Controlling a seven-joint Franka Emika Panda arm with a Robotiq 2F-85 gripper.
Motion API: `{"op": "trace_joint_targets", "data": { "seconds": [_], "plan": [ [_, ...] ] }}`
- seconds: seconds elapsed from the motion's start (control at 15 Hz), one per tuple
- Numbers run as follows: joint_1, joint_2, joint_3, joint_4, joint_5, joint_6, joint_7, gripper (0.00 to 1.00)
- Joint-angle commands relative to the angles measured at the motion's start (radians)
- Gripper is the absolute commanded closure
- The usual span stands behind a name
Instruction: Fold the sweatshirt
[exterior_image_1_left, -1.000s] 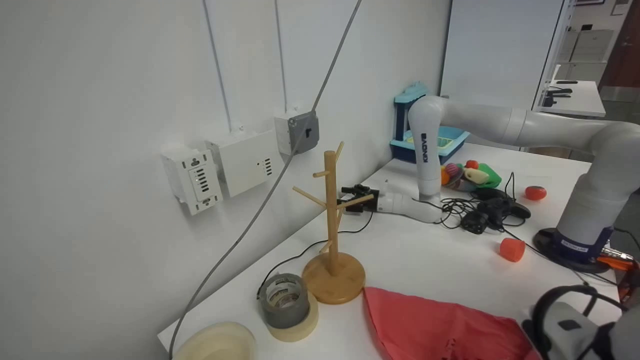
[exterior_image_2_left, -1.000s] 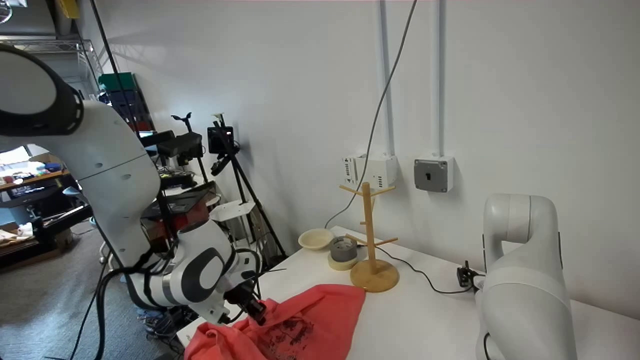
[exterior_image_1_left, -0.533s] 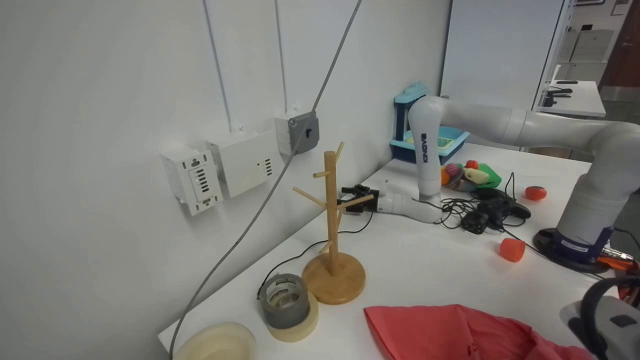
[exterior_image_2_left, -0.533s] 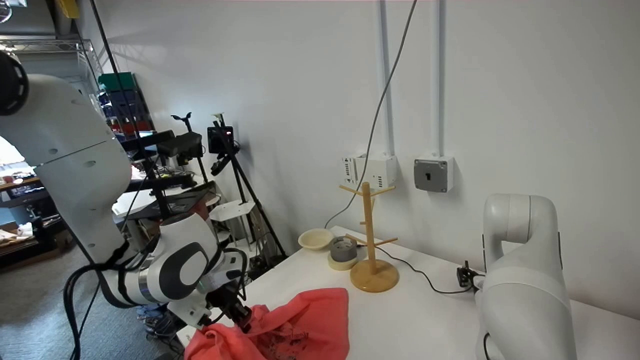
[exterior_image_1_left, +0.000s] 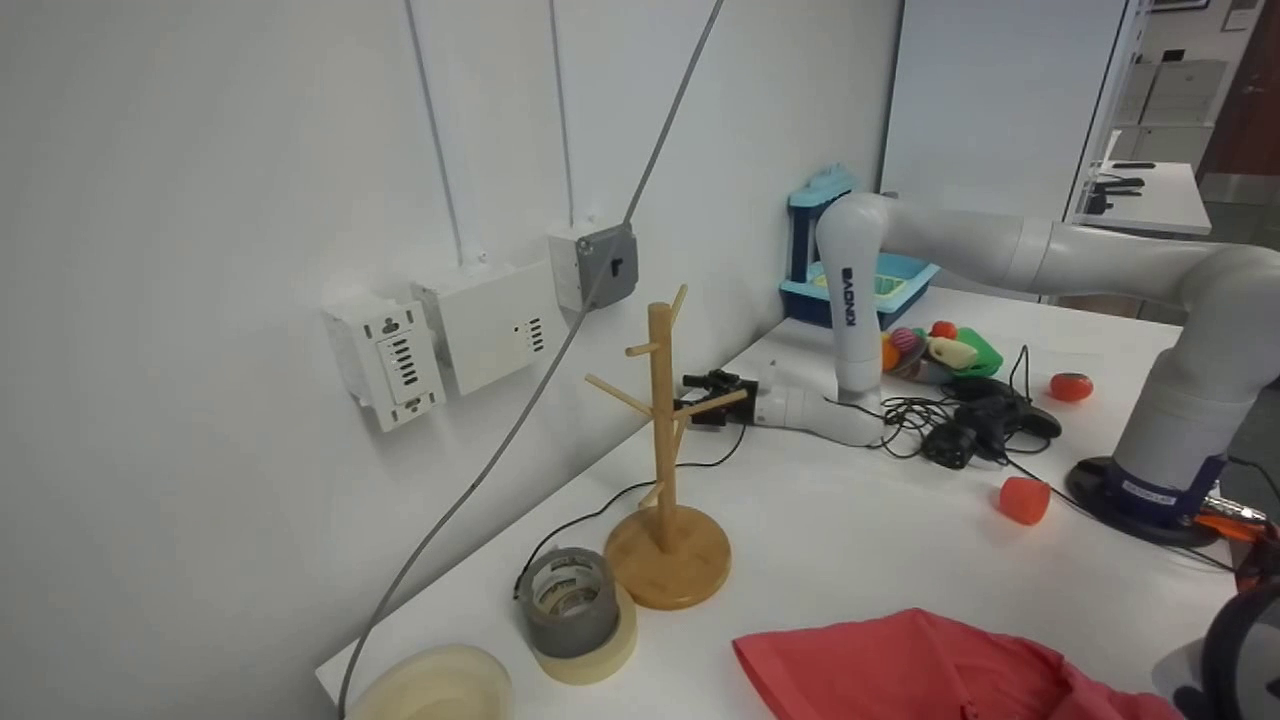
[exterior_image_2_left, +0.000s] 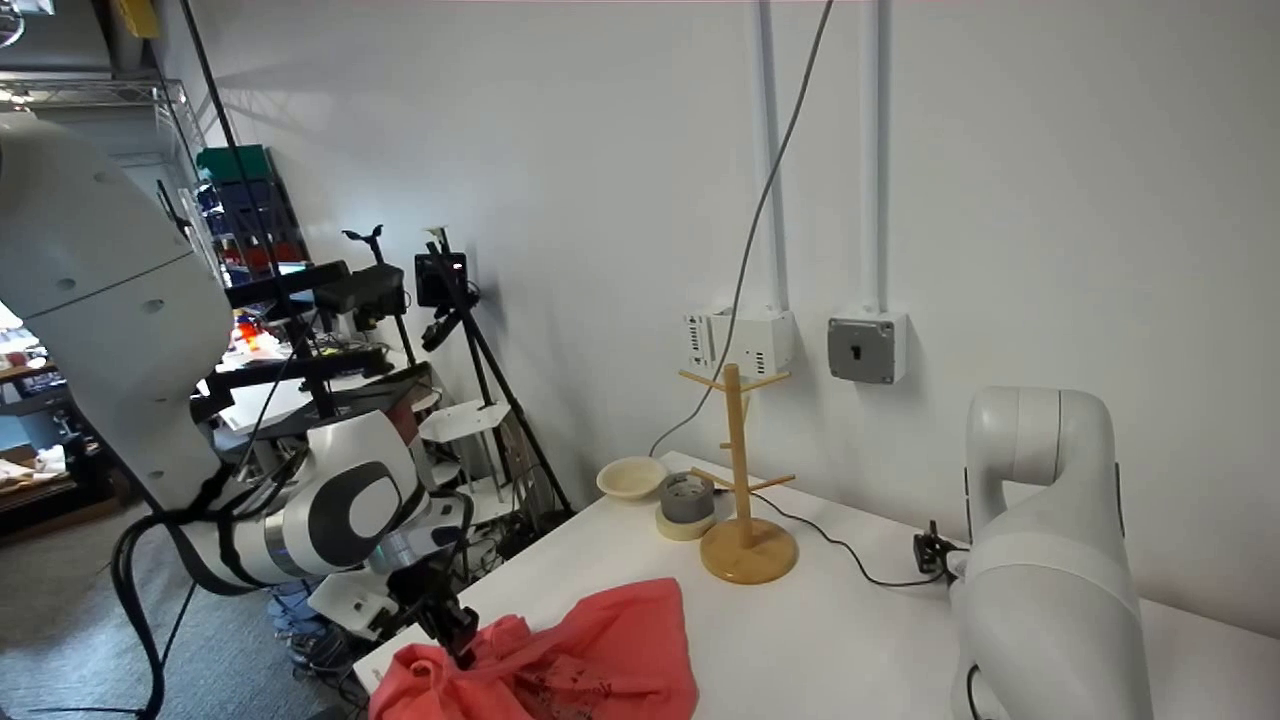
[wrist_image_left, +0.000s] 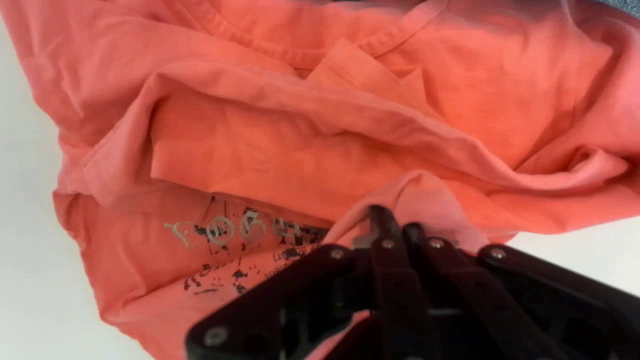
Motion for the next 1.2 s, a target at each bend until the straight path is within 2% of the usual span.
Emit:
{"op": "trace_joint_targets", "data": {
  "seconds": [0.0, 0.07, 0.27, 0.33, 0.4, 0.6, 1.0, 1.13],
  "plan": [
    [-0.084, 0.001, 0.168, 0.0, 0.18, -0.047, -0.106, 0.99],
    [-0.146, 0.022, 0.264, 0.001, 0.239, -0.035, -0.126, 0.99],
    [-0.308, 0.021, 0.478, 0.0, 0.453, -0.058, -0.294, 0.99],
    [-0.346, 0.024, 0.516, -0.001, 0.481, -0.069, -0.309, 0.82],
    [-0.386, 0.027, 0.55, -0.001, 0.499, -0.07, -0.326, 0.7],
    [-0.448, 0.032, 0.562, -0.001, 0.435, -0.09, -0.279, 0.47],
    [-0.535, 0.02, 0.577, -0.001, 0.436, -0.106, -0.314, 0.04],
    [-0.555, 0.012, 0.584, 0.0, 0.442, -0.121, -0.327, 0.0]
  ]
}}
